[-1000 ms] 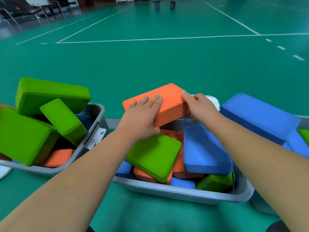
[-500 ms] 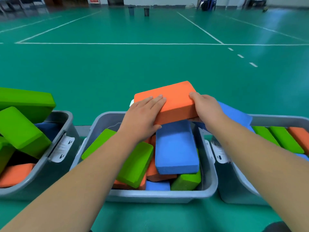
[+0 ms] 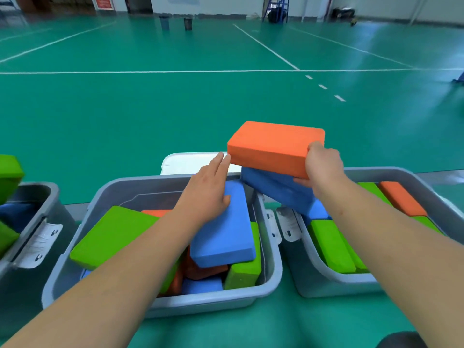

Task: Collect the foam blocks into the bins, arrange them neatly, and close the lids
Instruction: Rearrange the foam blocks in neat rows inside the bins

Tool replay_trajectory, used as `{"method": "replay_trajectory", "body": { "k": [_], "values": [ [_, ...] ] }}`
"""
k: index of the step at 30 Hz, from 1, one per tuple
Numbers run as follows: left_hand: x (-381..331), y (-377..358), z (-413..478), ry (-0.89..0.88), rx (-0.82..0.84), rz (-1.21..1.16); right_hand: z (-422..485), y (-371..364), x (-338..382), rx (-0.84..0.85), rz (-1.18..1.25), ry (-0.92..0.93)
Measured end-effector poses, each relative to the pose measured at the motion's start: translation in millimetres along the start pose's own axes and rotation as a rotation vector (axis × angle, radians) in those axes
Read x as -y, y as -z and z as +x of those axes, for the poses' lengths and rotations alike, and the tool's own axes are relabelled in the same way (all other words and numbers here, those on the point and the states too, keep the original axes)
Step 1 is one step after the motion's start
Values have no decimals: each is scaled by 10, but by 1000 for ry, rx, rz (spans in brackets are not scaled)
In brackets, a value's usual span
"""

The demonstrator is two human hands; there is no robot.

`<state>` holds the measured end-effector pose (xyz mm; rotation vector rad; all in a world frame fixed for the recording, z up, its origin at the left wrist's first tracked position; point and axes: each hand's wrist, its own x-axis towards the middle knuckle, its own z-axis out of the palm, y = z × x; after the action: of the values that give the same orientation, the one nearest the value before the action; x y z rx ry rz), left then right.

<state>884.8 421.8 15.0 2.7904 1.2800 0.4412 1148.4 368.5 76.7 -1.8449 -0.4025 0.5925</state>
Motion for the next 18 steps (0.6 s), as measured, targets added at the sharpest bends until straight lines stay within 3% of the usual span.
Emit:
{"method": "replay_trajectory", "body": {
  "k": [3, 10, 18],
  "values": [
    [-99, -77, 6, -42, 124, -43, -54, 108, 8, -55, -95, -11],
    [-201, -213, -41, 9, 352, -95, -57, 203, -70, -125, -578, 40],
    [-47, -76, -166, 50, 408, -103, -336, -88, 63, -91, -779, 445]
  ]
}}
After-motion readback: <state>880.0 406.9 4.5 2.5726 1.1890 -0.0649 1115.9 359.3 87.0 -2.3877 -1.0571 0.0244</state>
